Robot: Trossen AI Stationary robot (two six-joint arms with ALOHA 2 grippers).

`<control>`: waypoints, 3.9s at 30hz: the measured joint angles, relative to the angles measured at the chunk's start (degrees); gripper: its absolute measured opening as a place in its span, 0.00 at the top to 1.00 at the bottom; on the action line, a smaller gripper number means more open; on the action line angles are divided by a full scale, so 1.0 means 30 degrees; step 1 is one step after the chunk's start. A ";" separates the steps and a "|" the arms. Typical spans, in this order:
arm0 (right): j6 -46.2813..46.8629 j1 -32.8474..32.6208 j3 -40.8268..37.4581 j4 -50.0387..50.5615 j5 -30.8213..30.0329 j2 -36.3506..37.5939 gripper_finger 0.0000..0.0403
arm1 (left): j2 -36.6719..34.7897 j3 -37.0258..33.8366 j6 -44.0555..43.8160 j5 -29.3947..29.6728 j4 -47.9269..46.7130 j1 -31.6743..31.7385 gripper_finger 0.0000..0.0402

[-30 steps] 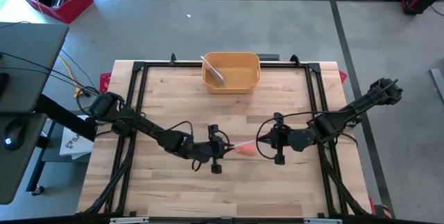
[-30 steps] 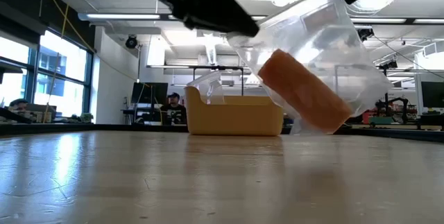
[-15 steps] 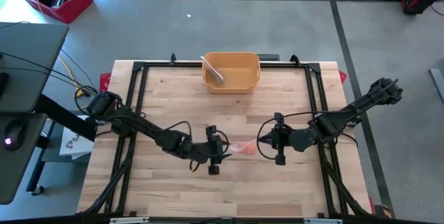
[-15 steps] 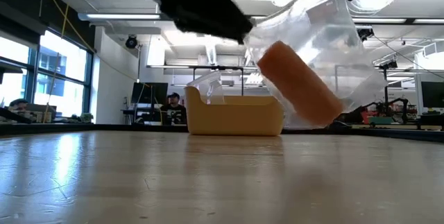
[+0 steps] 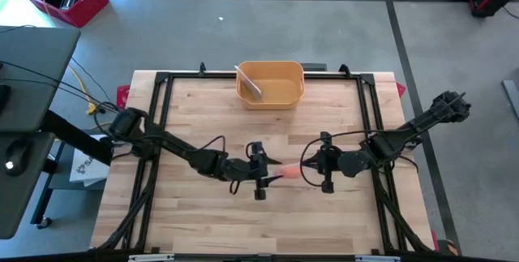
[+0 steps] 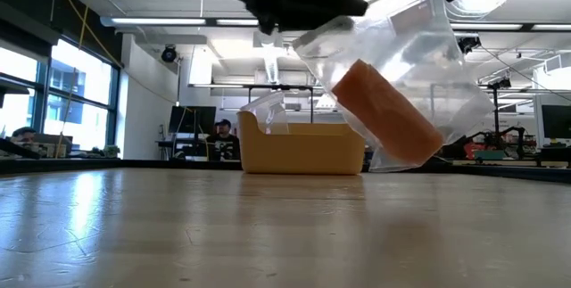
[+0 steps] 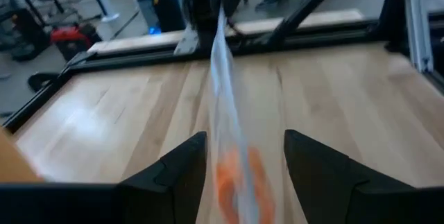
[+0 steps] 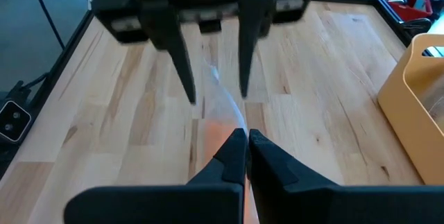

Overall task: Roll bandage
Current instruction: Put the top transparent zip bag with the rolled orange bandage into the yellow bin, then return to Home Position

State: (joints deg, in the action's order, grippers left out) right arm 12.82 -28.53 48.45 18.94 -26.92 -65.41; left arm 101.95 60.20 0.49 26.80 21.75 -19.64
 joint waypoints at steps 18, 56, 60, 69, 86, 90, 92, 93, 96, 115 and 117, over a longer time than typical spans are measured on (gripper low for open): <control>0.0880 -0.0136 -0.0015 0.1324 -0.0008 0.0595 0.97 | 0.0742 0.0027 -0.4696 -0.2777 0.1565 0.2327 0.98; 0.6427 -0.5493 -0.0197 0.4377 -0.6011 0.3286 0.77 | -0.1478 0.3295 -1.7349 0.6872 -1.3029 1.1567 1.00; 0.5825 -0.5885 -0.0197 0.3580 -0.6003 0.3288 0.77 | -0.2079 0.3258 -1.8296 0.7416 -1.4754 1.2003 1.00; 0.5574 -0.6049 -0.0197 0.3067 -0.5919 0.3286 0.77 | -0.1317 0.3264 -1.6965 0.3113 -1.4473 1.4004 0.80; 1.0314 -0.6045 -0.0197 1.0509 -0.2681 0.5381 0.84 | -1.0073 0.1490 -0.8524 0.1990 -1.9718 0.9479 0.65; 0.9692 -0.5955 -0.1270 0.9747 -0.2321 0.7834 0.89 | -1.4423 -0.2637 -1.0429 0.0493 -1.7976 0.6662 0.71; 0.8615 -0.5837 -0.2848 0.7076 -0.0665 0.9508 0.91 | -1.6573 -0.5010 -1.1150 0.0152 -1.5916 0.5097 0.75; 0.8088 -0.5727 -0.3829 0.5200 0.0477 1.0382 0.93 | -1.7536 -0.6110 -1.1228 0.0134 -1.4832 0.4375 0.78; 0.6954 -0.5159 -0.7215 -0.1854 0.3682 1.2651 0.95 | -1.9961 -0.8957 -1.0680 0.0285 -1.1491 0.2547 0.86; -0.0272 0.7277 -1.2043 -0.9267 1.1505 1.7996 1.00 | -3.1486 -1.7602 -0.5064 -0.1612 -0.4533 0.4067 1.00; -0.0463 0.8095 -1.2050 -0.8082 1.1645 1.9026 1.00 | -3.1720 -1.8123 -0.5086 -0.1896 -0.4474 0.4289 1.00</control>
State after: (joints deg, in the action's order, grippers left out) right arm 11.43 -4.25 12.29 -5.30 8.02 -8.33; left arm 6.79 5.84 -14.76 21.11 8.33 -6.78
